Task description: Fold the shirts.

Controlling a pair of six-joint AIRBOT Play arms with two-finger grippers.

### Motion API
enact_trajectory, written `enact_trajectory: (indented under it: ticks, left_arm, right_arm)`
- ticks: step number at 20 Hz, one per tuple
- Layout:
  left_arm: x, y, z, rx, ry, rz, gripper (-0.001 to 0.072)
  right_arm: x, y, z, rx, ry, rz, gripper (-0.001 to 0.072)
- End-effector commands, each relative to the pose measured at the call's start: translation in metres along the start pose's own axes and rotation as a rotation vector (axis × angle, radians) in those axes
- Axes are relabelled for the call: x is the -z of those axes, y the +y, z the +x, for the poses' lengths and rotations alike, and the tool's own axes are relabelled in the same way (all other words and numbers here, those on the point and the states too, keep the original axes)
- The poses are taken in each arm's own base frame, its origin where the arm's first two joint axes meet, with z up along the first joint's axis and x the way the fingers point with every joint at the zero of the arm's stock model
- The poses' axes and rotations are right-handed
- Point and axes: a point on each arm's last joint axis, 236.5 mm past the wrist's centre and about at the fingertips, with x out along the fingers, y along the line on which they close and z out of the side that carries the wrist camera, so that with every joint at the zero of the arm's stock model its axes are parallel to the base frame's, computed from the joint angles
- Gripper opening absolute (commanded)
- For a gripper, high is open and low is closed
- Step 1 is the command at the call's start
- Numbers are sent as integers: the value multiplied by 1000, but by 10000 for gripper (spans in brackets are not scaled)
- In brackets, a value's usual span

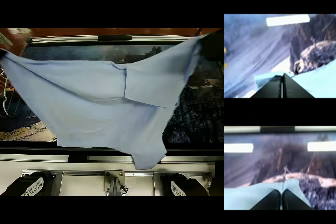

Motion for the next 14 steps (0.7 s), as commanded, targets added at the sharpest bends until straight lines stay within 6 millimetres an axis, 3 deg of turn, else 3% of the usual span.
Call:
enact_trajectory:
  ticks: [1,4,6,10,11,12,13,14]
  left_arm:
    - [36,33,83,-11,90,-124,37]
    - [28,45,145,37,45,-239,38]
    - [43,56,185,52,76,-309,38]
    - [107,60,250,85,258,-400,38]
    - [121,57,261,94,298,-411,45]
    - [133,53,268,105,334,-422,177]
    - [143,50,268,113,375,-439,469]
    - [149,52,262,119,412,-444,680]
  right_arm:
    - [43,-24,110,32,141,103,68]
    - [24,-32,176,16,2,255,68]
    - [30,-40,206,21,-21,334,68]
    - [98,-49,257,48,161,402,97]
    - [116,-48,266,48,214,421,225]
    - [128,-47,270,45,250,436,465]
    - [132,-45,270,39,270,426,542]
    - [131,-48,264,38,278,395,542]
